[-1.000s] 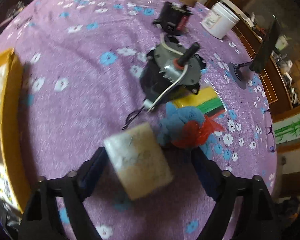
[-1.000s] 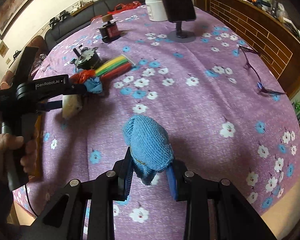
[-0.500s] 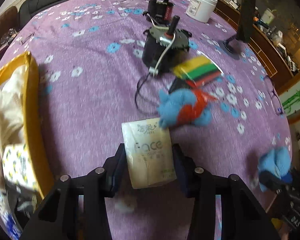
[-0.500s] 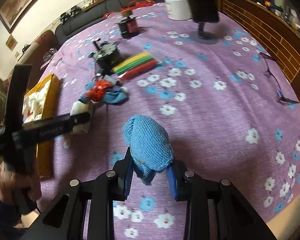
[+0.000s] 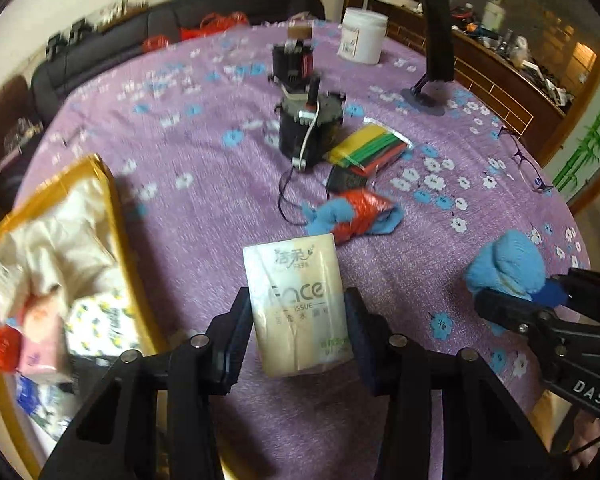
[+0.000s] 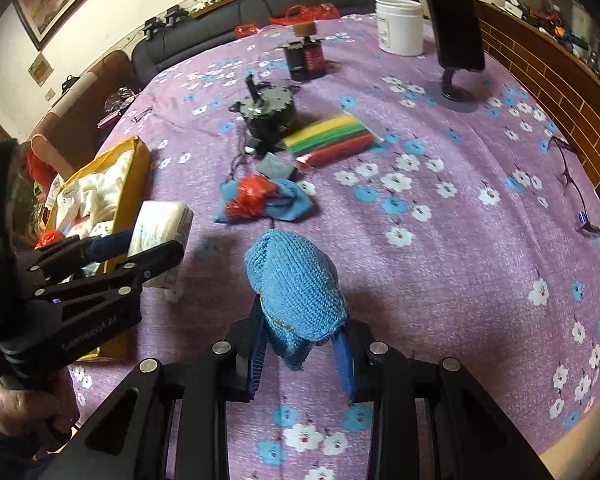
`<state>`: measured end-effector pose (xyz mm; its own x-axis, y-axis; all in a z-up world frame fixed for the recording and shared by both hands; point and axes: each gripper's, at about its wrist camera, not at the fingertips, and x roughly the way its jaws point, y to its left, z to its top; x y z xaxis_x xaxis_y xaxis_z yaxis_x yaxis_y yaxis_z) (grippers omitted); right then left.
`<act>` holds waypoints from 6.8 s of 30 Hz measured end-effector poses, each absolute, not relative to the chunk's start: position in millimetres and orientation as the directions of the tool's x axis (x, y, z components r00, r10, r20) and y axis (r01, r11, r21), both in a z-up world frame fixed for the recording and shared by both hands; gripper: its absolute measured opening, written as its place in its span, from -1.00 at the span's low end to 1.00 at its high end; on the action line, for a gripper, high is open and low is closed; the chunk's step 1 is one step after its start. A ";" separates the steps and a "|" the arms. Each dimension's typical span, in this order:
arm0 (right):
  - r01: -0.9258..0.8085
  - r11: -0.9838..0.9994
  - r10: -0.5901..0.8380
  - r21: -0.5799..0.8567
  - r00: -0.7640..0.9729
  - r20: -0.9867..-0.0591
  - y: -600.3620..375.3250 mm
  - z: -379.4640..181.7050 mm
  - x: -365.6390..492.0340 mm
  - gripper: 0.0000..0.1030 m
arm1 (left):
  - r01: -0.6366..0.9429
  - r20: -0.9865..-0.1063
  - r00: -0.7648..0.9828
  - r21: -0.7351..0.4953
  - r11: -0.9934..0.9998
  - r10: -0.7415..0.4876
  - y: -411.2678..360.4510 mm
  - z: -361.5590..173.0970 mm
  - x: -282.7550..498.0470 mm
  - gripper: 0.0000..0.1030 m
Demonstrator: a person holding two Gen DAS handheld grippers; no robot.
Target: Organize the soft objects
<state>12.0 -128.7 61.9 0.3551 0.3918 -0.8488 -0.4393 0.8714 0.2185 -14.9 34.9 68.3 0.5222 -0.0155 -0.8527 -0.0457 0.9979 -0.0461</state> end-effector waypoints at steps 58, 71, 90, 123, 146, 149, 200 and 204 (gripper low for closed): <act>-0.785 0.610 0.454 0.108 0.234 -0.860 100.2 63.3 -67.4 -0.36 | -0.386 -0.815 0.531 0.011 0.923 0.231 211.6 83.0 -151.6 -0.13; -0.790 0.606 0.438 0.092 0.236 -0.867 121.7 51.9 -68.2 -0.36 | -0.357 -0.836 0.506 0.023 0.934 0.214 217.2 67.5 -157.5 -0.13; -0.809 0.586 0.429 0.039 0.269 -0.862 137.3 49.2 -63.9 -0.36 | -0.340 -0.844 0.493 0.035 0.940 0.210 220.7 59.6 -149.0 -0.13; -0.826 0.564 0.427 0.002 0.289 -0.857 136.5 58.4 -68.3 -0.32 | -0.349 -0.843 0.490 0.042 0.936 0.221 218.4 58.1 -142.0 0.12; -0.783 0.621 0.493 0.040 0.350 -0.796 95.4 91.4 -67.4 -0.25 | -0.370 -0.795 0.546 0.053 0.928 0.263 209.4 86.3 -151.3 0.47; -0.759 0.647 0.501 0.066 0.358 -0.788 82.5 95.0 -62.3 -0.24 | -0.370 -0.786 0.559 0.051 0.928 0.266 206.8 92.3 -148.4 0.47; -0.847 0.458 0.638 0.271 0.100 -0.763 54.7 101.0 -54.4 0.57 | -0.406 -0.723 0.644 -0.049 0.913 0.248 178.7 160.6 -86.6 0.47; -0.840 0.465 0.638 0.279 0.100 -0.764 55.9 98.9 -57.8 0.57 | -0.420 -0.729 0.637 -0.055 0.906 0.251 191.7 158.1 -92.6 0.47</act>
